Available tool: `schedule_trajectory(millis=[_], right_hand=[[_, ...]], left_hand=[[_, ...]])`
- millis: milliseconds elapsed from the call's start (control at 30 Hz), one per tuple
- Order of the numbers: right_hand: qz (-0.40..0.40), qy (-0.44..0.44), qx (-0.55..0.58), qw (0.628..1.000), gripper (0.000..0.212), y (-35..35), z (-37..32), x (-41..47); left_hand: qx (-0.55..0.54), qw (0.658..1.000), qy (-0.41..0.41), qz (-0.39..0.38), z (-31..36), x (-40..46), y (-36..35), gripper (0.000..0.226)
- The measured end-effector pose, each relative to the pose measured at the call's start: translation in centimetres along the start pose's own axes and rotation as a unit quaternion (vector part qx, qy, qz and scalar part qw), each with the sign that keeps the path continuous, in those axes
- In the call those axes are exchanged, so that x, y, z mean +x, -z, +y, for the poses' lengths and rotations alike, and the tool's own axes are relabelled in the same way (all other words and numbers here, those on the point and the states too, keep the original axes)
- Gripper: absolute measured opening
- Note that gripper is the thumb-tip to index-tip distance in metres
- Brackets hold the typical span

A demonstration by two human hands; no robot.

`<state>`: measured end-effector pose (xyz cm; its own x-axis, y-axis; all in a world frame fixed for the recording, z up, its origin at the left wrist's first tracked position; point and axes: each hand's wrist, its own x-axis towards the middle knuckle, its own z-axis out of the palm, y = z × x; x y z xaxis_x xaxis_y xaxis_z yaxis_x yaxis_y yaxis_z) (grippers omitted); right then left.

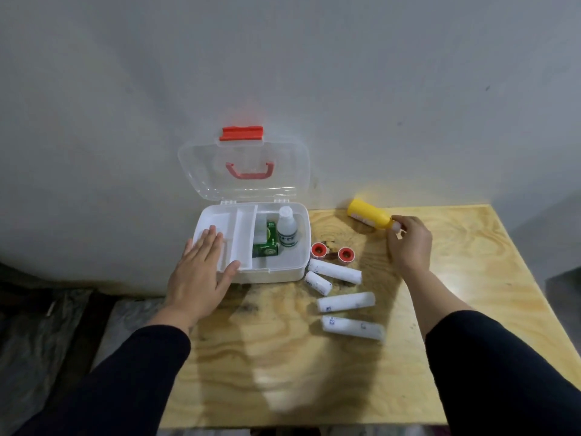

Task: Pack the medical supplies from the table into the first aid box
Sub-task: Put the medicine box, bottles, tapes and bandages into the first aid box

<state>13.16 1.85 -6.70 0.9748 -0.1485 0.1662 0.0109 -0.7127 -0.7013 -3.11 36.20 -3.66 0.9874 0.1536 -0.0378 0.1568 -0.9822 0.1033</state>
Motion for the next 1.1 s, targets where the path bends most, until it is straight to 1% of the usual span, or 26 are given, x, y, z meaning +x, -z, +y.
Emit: schedule_trajectory(millis=[133,267,400,633,733,833,933,1100], right_hand=[[0.032,0.039,0.041,0.998,0.027,1.3,-2.3,-0.7],[0.02,0.047,0.047,0.998,0.029,2.7,-4.8,-1.1],[0.027,0.053,0.044,0.997,0.03,4.2,-7.8,-1.9],[0.016,0.102,0.102,0.989,0.03,6.3,-16.0,-5.0],[-0.008,0.115,0.12,0.986,0.03,5.4,-18.4,-6.5],[-0.041,0.112,0.116,0.986,0.029,3.2,-19.1,-7.8],[-0.071,0.107,0.092,0.987,0.029,0.6,-18.6,-8.9],[-0.116,0.113,0.018,0.987,0.031,-3.1,-16.9,-9.4]], left_hand=[[-0.005,1.0,0.001,-0.002,0.0,0.1,0.1,0.091],[-0.01,1.0,-0.001,-0.007,-0.1,0.1,0.1,0.091],[-0.009,1.0,-0.001,-0.015,0.2,0.0,0.5,0.084],[0.0,1.0,-0.004,-0.027,0.4,-0.1,1.3,0.081],[0.011,0.999,-0.002,-0.031,0.6,-0.1,1.5,0.076],[0.007,0.999,-0.001,-0.036,0.6,-0.1,1.7,0.076],[-0.013,0.999,-0.002,-0.03,0.7,-0.2,1.7,0.076],[0.005,0.999,-0.013,-0.03,0.3,-0.1,1.5,0.08]])
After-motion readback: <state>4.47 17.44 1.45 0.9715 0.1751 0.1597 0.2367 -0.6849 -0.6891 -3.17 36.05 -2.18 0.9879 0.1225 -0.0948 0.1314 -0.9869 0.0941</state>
